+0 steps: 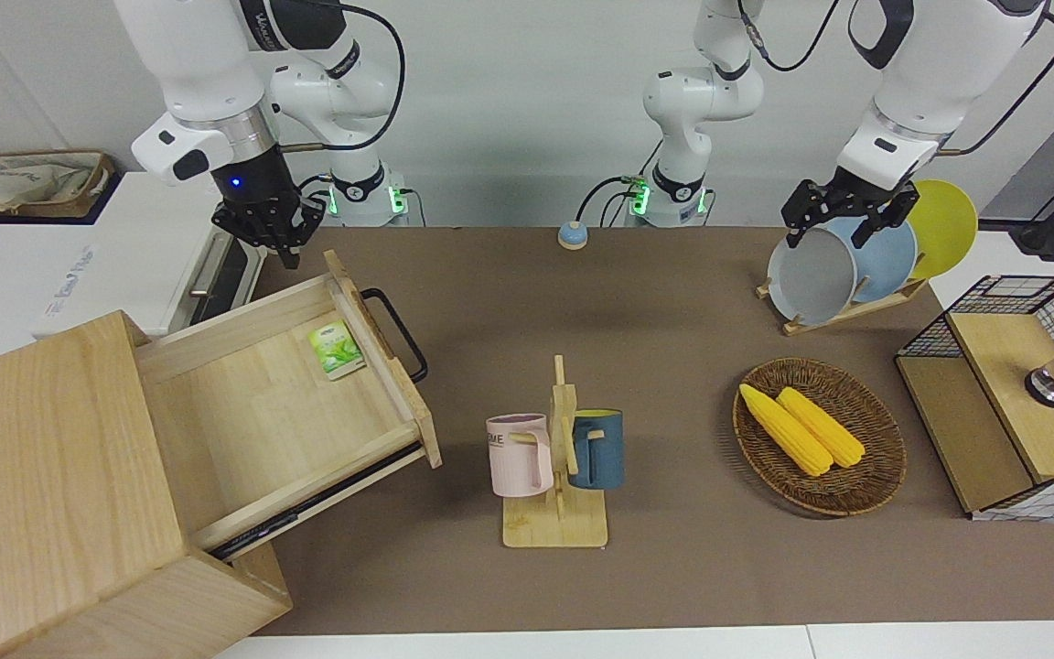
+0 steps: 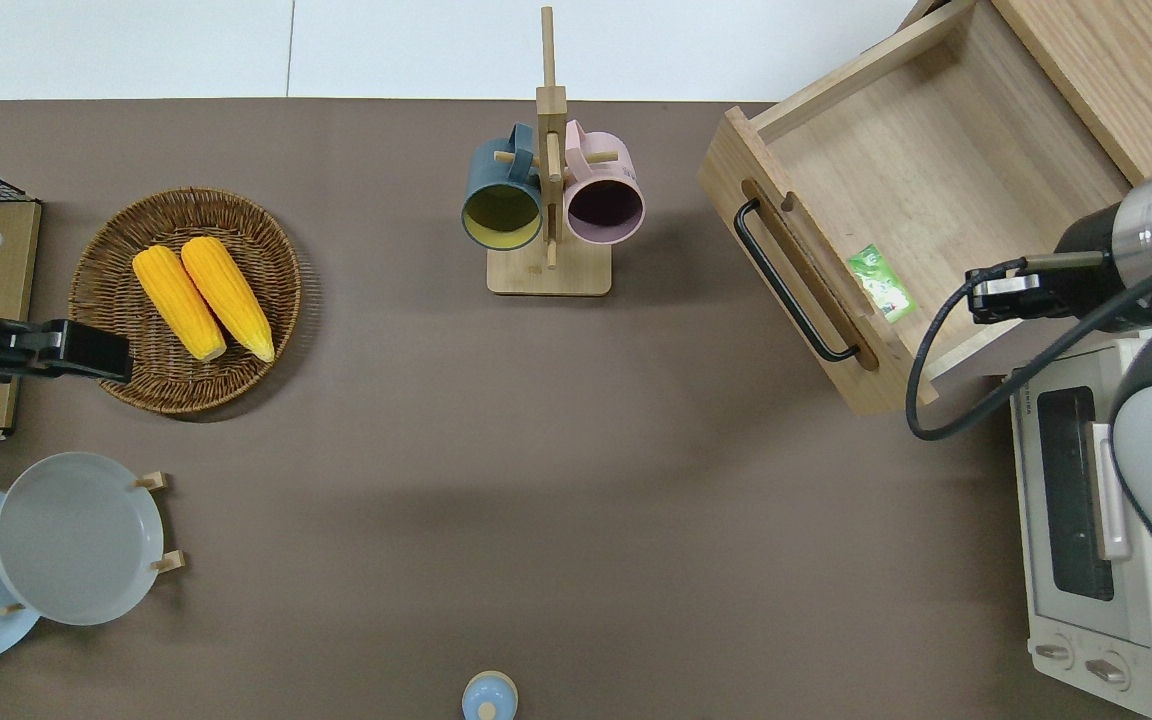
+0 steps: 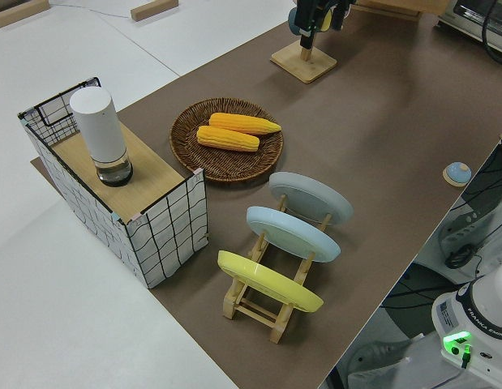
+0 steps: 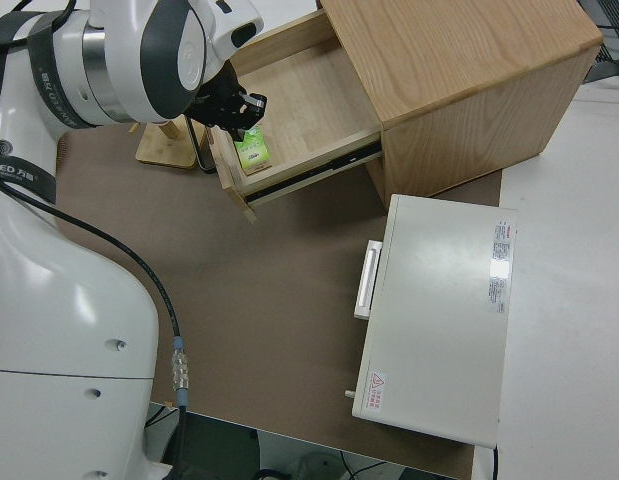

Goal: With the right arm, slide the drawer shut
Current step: 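Move the right gripper toward the front edge of the open wooden drawer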

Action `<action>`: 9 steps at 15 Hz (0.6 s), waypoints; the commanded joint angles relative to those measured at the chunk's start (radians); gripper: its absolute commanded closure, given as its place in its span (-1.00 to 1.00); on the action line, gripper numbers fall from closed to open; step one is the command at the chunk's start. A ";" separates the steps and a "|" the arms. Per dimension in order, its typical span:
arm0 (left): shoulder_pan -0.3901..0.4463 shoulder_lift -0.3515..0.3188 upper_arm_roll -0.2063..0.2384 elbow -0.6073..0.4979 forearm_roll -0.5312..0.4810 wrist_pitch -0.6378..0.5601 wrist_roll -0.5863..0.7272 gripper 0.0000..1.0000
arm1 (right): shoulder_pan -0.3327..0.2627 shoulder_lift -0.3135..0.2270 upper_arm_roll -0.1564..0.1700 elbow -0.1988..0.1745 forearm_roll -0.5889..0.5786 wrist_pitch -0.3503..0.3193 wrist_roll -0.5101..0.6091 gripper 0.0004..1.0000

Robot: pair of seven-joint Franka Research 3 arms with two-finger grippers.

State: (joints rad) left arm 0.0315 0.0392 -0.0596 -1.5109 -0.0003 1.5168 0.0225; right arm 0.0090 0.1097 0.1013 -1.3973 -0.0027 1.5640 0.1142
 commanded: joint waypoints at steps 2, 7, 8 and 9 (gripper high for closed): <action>0.004 0.011 -0.006 0.024 0.017 -0.020 0.010 -0.99 | 0.008 -0.047 -0.005 0.044 0.030 -0.077 -0.012 1.00; 0.004 0.011 -0.006 0.026 0.017 -0.020 0.010 -0.99 | 0.087 -0.056 0.024 0.060 0.023 -0.079 0.204 1.00; 0.004 0.011 -0.006 0.026 0.017 -0.020 0.010 -0.99 | 0.123 -0.056 0.027 0.060 0.020 -0.075 0.272 1.00; 0.004 0.011 -0.006 0.026 0.017 -0.020 0.010 -0.99 | 0.155 -0.055 0.029 0.060 0.018 -0.070 0.347 1.00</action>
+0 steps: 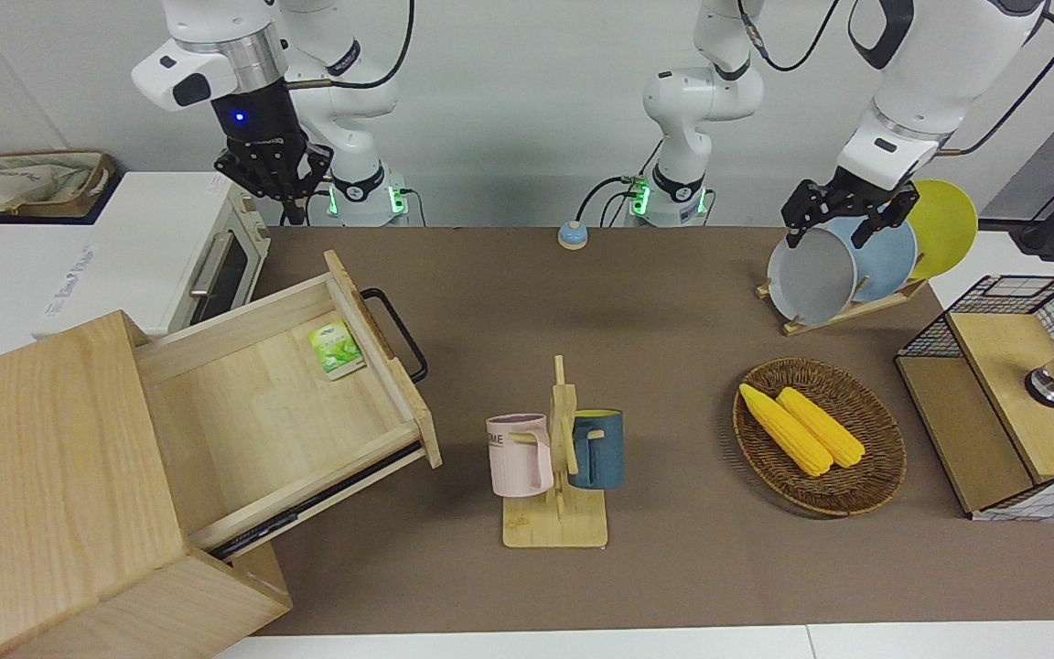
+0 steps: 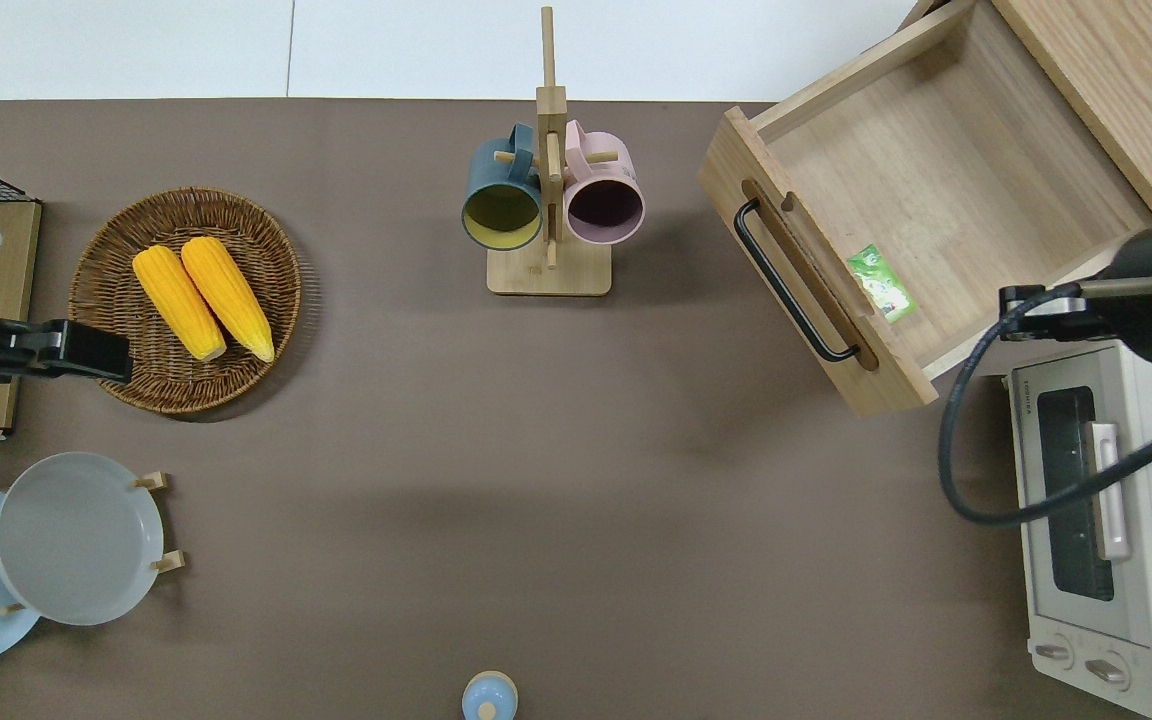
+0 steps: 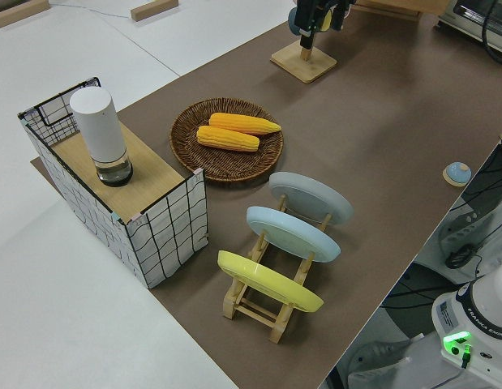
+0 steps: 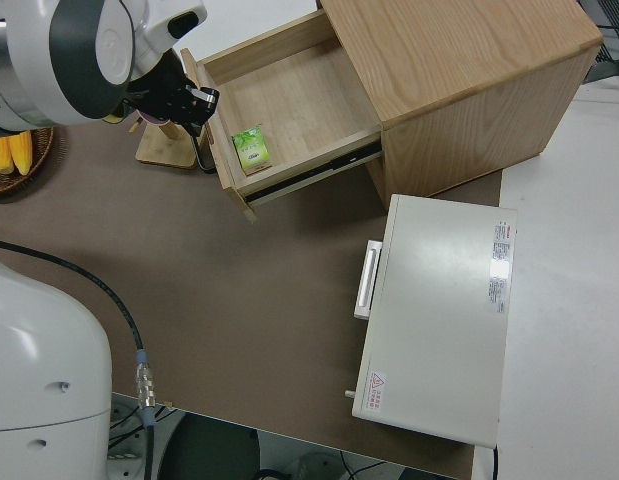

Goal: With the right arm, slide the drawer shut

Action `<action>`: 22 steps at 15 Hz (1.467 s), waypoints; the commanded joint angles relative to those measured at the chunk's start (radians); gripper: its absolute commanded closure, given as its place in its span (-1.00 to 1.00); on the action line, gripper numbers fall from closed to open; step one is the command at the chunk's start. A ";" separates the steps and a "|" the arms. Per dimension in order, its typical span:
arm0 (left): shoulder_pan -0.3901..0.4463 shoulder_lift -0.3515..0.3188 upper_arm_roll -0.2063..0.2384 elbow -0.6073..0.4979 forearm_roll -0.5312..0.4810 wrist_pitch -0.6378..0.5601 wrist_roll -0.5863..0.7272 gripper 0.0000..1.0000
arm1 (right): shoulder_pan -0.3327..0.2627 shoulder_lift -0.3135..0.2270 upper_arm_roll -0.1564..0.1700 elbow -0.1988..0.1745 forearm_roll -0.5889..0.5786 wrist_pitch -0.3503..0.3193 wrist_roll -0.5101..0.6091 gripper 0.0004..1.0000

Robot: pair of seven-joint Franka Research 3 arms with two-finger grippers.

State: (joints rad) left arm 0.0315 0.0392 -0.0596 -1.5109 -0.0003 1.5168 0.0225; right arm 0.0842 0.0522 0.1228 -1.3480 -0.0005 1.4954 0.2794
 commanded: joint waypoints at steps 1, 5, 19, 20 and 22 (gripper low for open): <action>0.004 0.011 -0.006 0.026 0.017 -0.020 0.010 -0.99 | 0.109 0.008 0.009 0.010 0.016 0.005 0.248 1.00; 0.004 0.011 -0.006 0.024 0.017 -0.020 0.010 -0.99 | 0.219 0.052 0.011 0.007 -0.038 0.032 0.452 1.00; 0.004 0.011 -0.006 0.024 0.017 -0.020 0.010 -0.99 | 0.256 0.229 0.006 -0.132 -0.078 0.215 1.081 1.00; 0.004 0.011 -0.006 0.026 0.017 -0.020 0.010 -0.99 | 0.256 0.229 0.003 -0.144 -0.078 0.250 1.115 1.00; 0.004 0.011 -0.006 0.026 0.017 -0.020 0.010 -0.99 | 0.250 0.244 -0.005 -0.146 -0.075 0.284 1.184 1.00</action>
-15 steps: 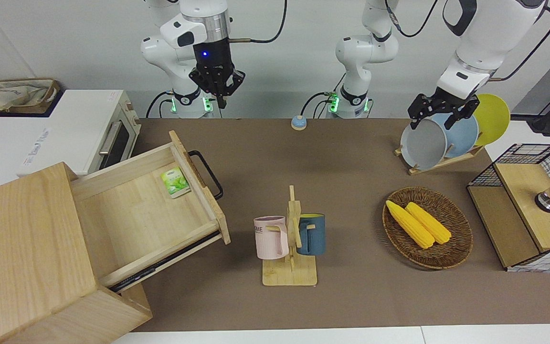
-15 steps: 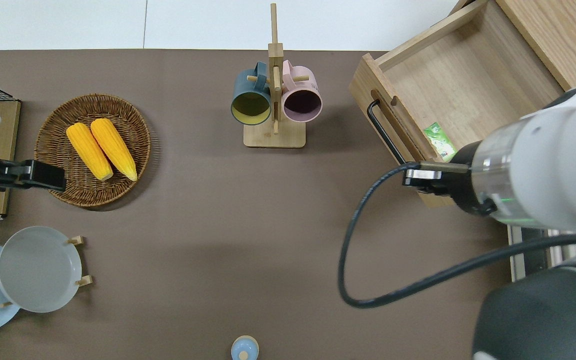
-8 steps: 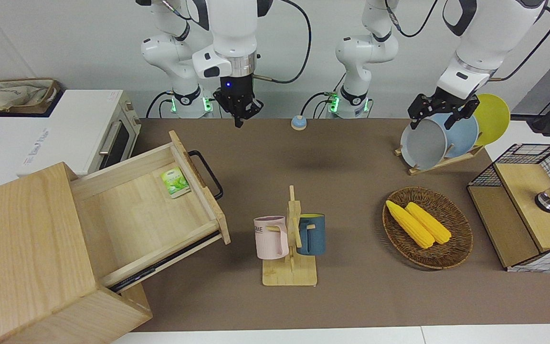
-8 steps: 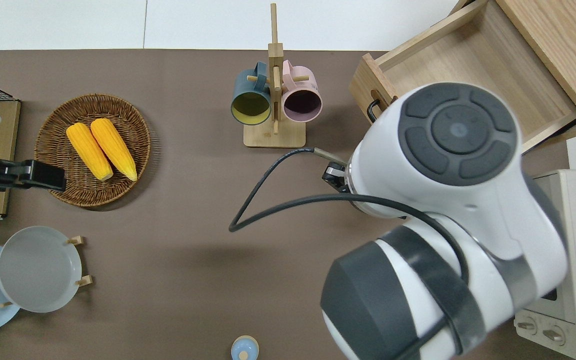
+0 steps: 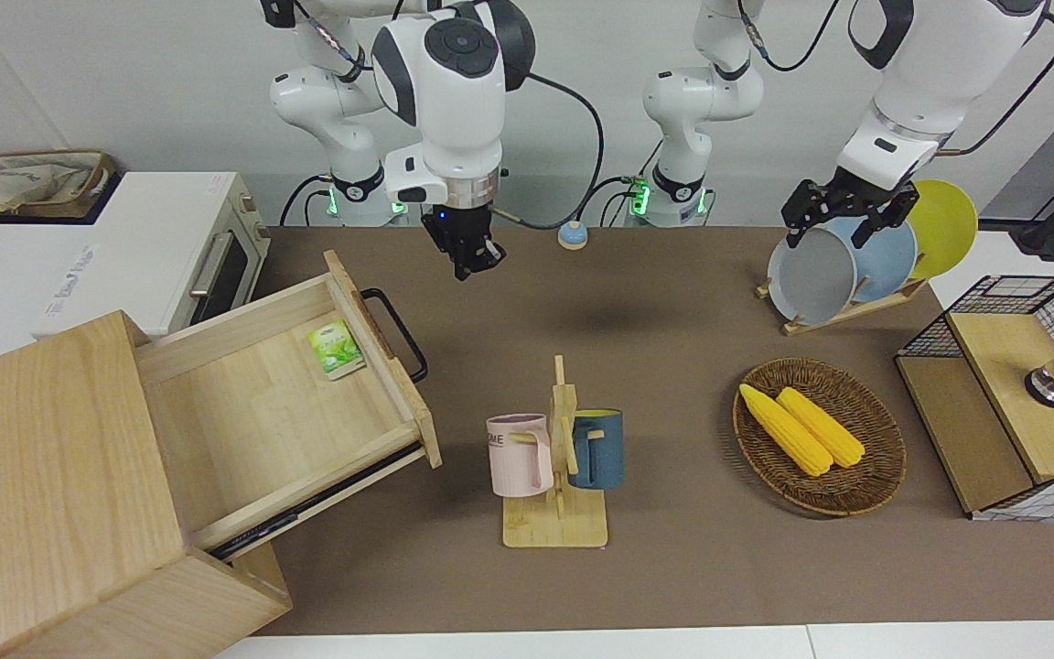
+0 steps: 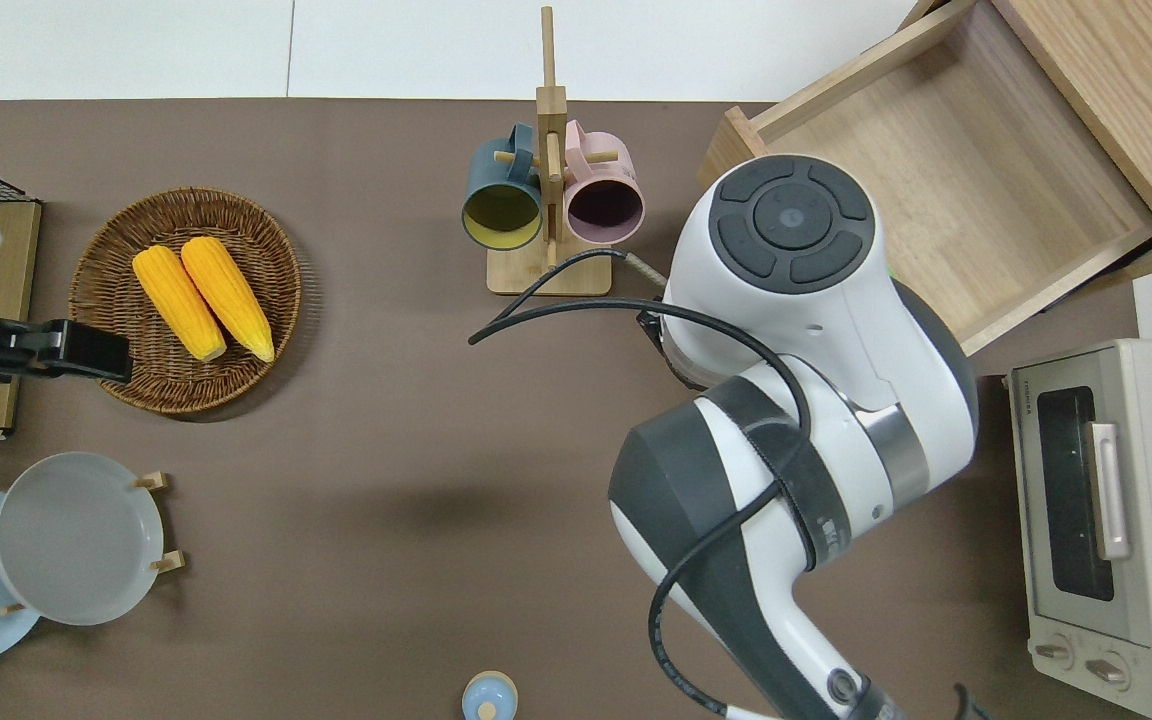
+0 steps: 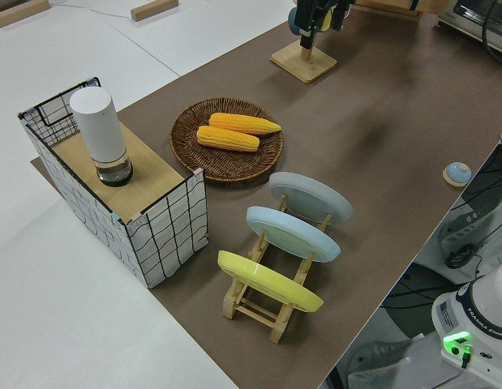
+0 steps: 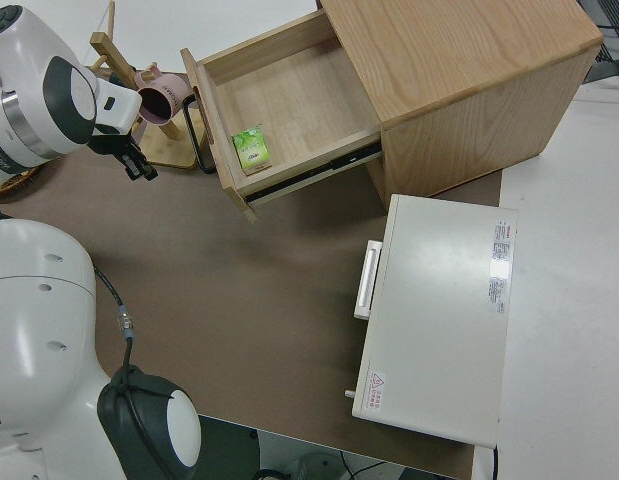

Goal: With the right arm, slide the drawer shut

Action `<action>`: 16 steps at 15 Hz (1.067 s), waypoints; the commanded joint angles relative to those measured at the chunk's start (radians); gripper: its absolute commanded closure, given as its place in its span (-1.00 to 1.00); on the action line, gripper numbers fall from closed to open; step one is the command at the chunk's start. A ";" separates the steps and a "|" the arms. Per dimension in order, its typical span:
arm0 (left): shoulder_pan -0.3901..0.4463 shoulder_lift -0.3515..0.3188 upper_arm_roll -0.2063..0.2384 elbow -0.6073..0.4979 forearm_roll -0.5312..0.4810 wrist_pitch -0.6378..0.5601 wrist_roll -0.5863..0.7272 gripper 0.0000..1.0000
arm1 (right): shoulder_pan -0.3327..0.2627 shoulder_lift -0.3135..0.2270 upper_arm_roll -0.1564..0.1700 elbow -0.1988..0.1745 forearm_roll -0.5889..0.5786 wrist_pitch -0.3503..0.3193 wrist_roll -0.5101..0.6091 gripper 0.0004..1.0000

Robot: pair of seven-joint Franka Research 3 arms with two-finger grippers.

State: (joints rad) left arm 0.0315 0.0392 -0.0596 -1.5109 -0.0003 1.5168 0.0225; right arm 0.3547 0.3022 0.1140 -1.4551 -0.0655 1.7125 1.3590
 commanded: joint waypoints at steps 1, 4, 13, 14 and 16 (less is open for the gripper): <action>0.004 0.011 -0.006 0.024 0.017 -0.020 0.010 -0.99 | -0.023 -0.002 -0.007 -0.039 -0.010 0.087 0.123 1.00; 0.004 0.011 -0.006 0.024 0.017 -0.020 0.010 -0.99 | -0.037 0.014 -0.011 -0.034 -0.011 0.150 0.123 1.00; 0.004 0.011 -0.006 0.026 0.017 -0.020 0.010 -0.99 | -0.091 0.044 -0.013 -0.016 -0.048 0.151 0.040 1.00; 0.004 0.011 -0.006 0.026 0.017 -0.020 0.010 -0.99 | -0.103 0.049 -0.013 -0.008 -0.048 0.150 0.029 1.00; 0.004 0.011 -0.006 0.024 0.017 -0.020 0.010 -0.99 | -0.118 0.063 -0.013 0.012 -0.048 0.151 0.016 1.00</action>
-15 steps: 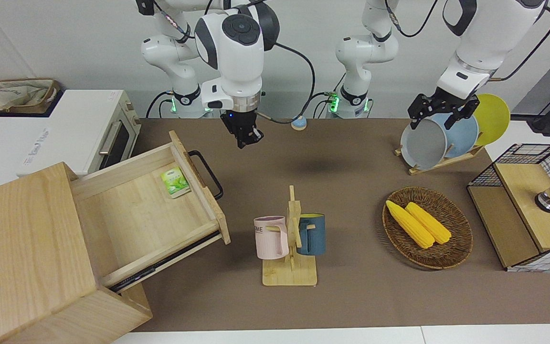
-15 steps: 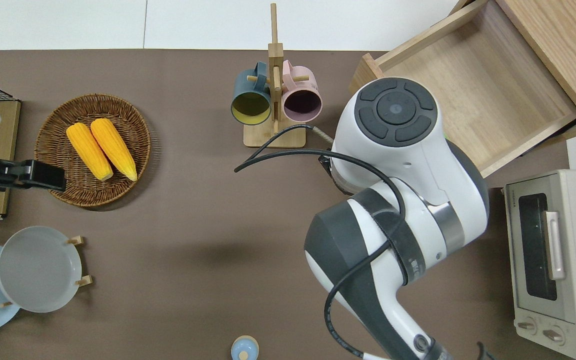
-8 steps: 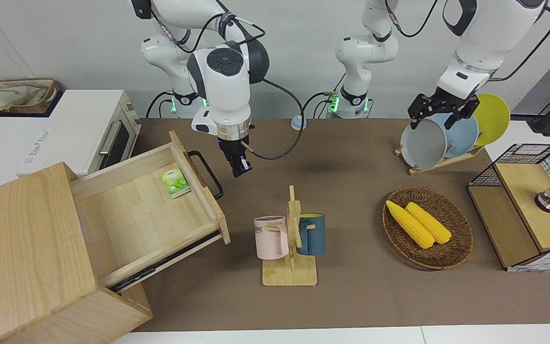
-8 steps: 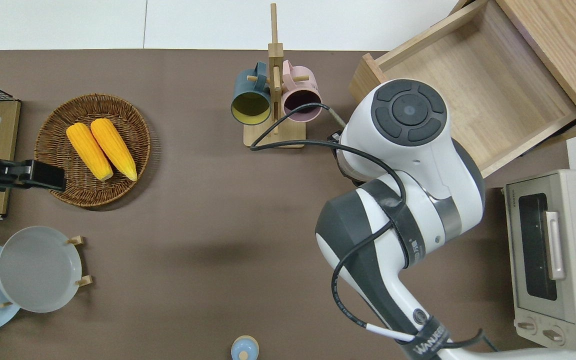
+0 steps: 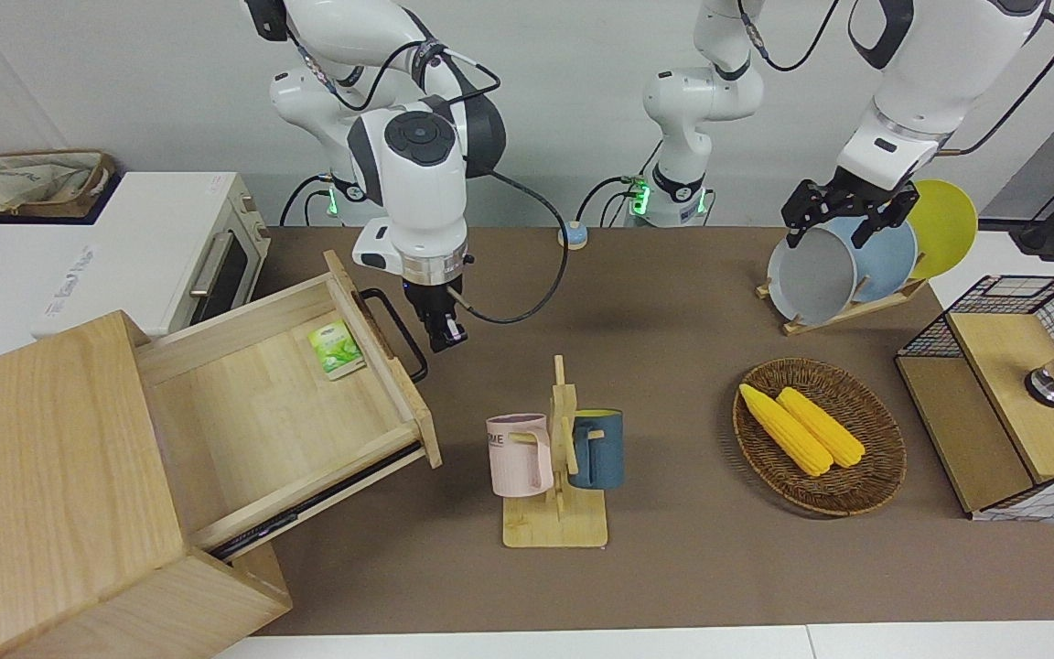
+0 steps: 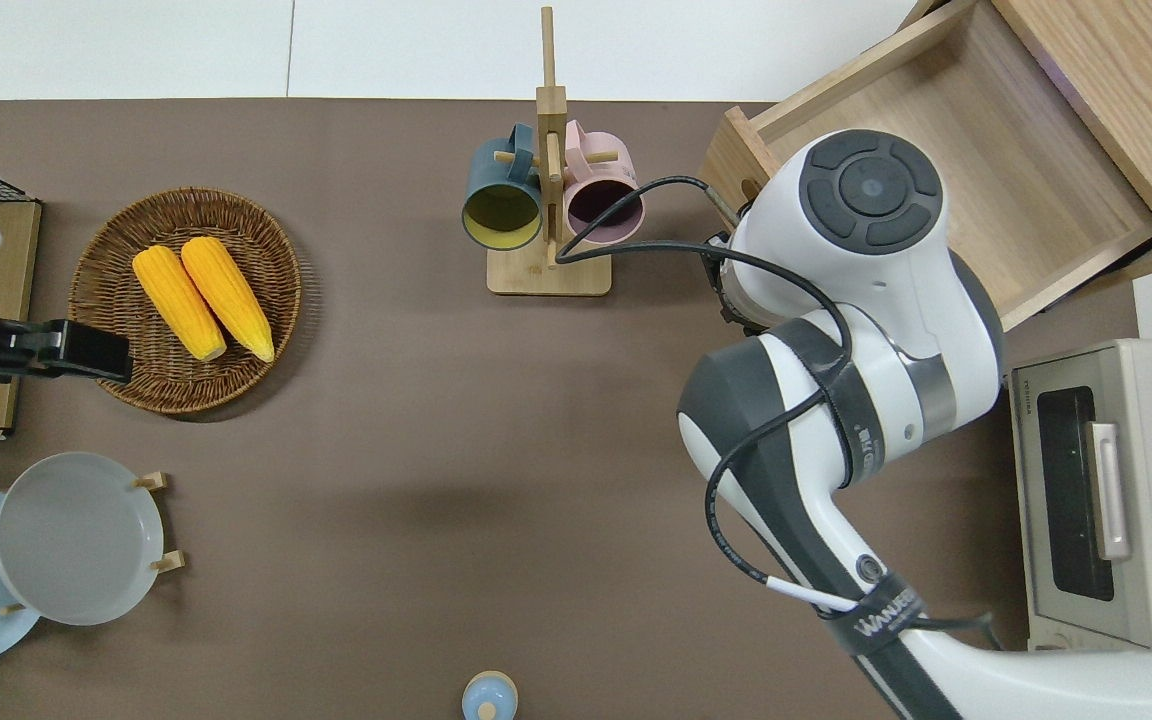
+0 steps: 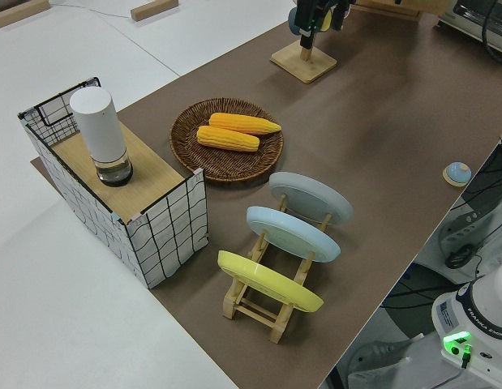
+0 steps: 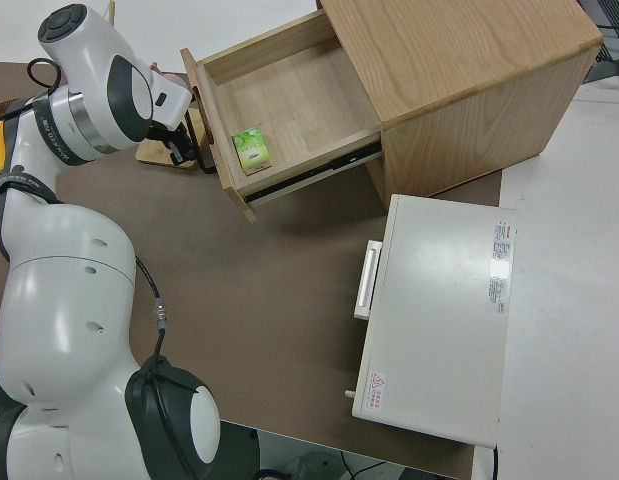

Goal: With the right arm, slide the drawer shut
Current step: 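Push the wooden drawer away from the robot with the right gripper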

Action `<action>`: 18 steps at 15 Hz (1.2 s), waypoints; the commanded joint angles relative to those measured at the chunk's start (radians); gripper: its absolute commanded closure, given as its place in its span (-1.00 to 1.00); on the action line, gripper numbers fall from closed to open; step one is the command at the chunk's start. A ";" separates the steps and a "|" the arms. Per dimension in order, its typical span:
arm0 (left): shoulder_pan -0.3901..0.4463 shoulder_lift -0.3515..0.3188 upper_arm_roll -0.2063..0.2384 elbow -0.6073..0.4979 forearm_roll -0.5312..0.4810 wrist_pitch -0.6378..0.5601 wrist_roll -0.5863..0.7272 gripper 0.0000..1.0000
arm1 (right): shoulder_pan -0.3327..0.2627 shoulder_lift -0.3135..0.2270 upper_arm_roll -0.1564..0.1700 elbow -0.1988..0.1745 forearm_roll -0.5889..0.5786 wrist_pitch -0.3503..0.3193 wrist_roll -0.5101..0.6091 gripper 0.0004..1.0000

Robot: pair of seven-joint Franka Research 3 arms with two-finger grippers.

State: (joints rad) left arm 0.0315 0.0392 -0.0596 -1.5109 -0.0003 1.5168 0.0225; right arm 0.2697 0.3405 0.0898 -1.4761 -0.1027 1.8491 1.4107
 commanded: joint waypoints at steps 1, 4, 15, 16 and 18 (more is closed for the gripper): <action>0.004 0.011 -0.006 0.026 0.017 -0.020 0.010 -0.99 | -0.041 0.029 0.011 0.037 -0.011 0.015 -0.036 1.00; 0.004 0.011 -0.006 0.024 0.017 -0.020 0.010 -0.99 | -0.075 0.041 0.013 0.051 -0.009 0.025 -0.036 1.00; 0.004 0.011 -0.006 0.024 0.017 -0.020 0.010 -0.99 | -0.219 0.060 0.019 0.050 -0.009 0.176 -0.169 1.00; 0.004 0.011 -0.006 0.026 0.017 -0.020 0.010 -0.99 | -0.233 0.061 0.018 0.050 -0.009 0.182 -0.186 1.00; 0.004 0.011 -0.006 0.026 0.017 -0.020 0.010 -0.99 | -0.270 0.061 0.019 0.050 -0.006 0.223 -0.188 1.00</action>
State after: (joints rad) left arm 0.0315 0.0392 -0.0596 -1.5109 -0.0003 1.5168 0.0225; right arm 0.0627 0.3841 0.0937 -1.4463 -0.1025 2.0178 1.2631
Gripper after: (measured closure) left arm 0.004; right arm 0.991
